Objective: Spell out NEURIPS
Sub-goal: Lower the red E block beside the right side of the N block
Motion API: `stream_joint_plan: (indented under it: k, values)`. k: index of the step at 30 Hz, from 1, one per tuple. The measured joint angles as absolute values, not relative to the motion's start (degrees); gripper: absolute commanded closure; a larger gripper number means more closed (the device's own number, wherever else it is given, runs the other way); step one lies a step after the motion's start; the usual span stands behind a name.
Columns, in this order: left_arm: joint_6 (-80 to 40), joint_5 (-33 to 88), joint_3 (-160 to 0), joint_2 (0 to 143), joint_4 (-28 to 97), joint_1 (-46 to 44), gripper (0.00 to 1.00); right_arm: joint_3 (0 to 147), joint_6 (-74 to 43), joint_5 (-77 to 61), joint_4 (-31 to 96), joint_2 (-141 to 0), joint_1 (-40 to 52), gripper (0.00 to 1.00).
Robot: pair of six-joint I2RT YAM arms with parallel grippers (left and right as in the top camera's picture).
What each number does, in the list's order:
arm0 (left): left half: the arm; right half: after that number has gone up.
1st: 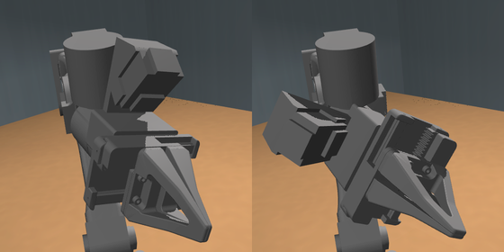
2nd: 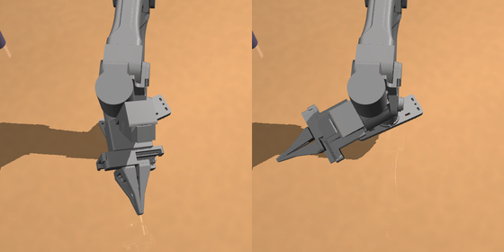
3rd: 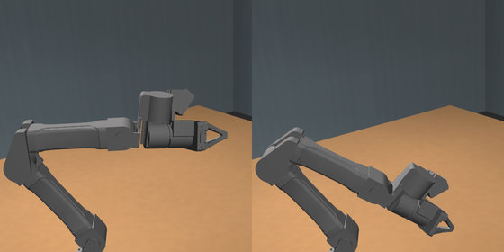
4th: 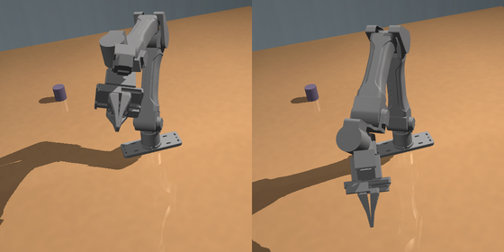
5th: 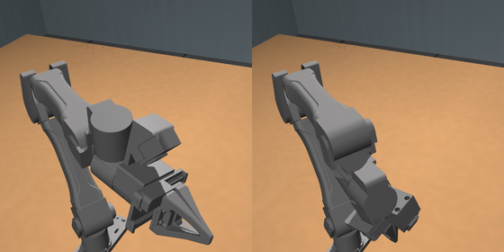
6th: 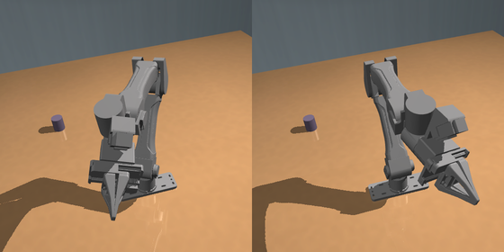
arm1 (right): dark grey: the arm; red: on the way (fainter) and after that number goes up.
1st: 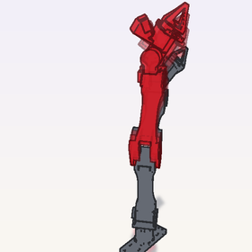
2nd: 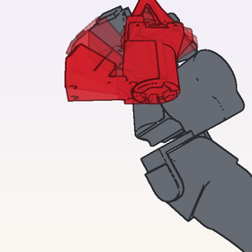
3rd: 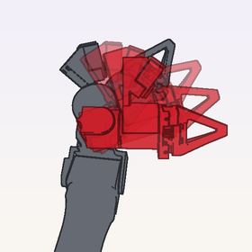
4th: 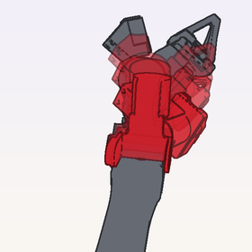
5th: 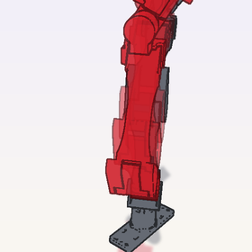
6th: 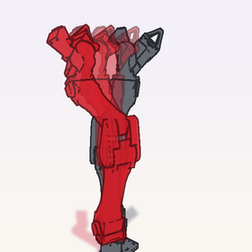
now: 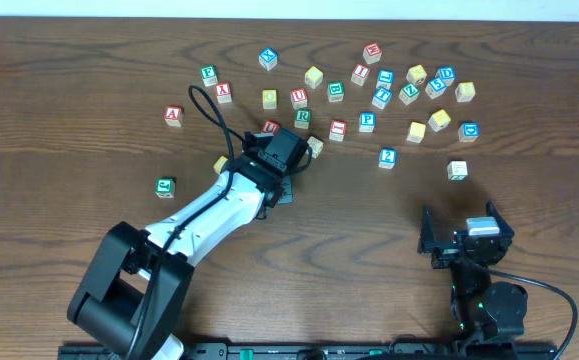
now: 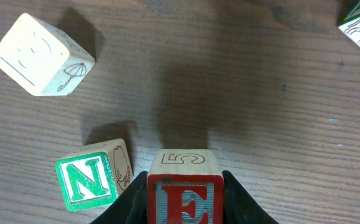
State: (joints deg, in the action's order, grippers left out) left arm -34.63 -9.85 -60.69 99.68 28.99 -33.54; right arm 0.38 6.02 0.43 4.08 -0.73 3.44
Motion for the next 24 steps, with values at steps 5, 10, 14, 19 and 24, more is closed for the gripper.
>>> stream_joint_plan:
  k: [5,10,14,19,24]
  values:
    - [-35.3,-9.8,-58.7,99.7,26.9,-33.5,0.92,0.4,6.0,0.4,4.1,-0.7,3.4,0.01]
    - [-35.8,-9.9,-58.3,99.7,26.7,-33.5,0.92,0.4,6.0,0.4,4.1,-0.7,3.4,0.01]
    - [-35.8,-10.1,-57.7,99.7,25.5,-33.5,0.92,0.4,6.0,0.4,4.1,-0.7,3.4,0.01]
    - [-36.4,-10.9,-56.6,99.7,24.9,-33.5,0.92,0.4,6.0,0.4,4.1,-0.7,3.4,0.01]
    - [-37.3,-11.1,-55.5,99.7,23.4,-33.5,0.92,0.4,6.0,0.4,4.1,-0.7,3.4,0.01]
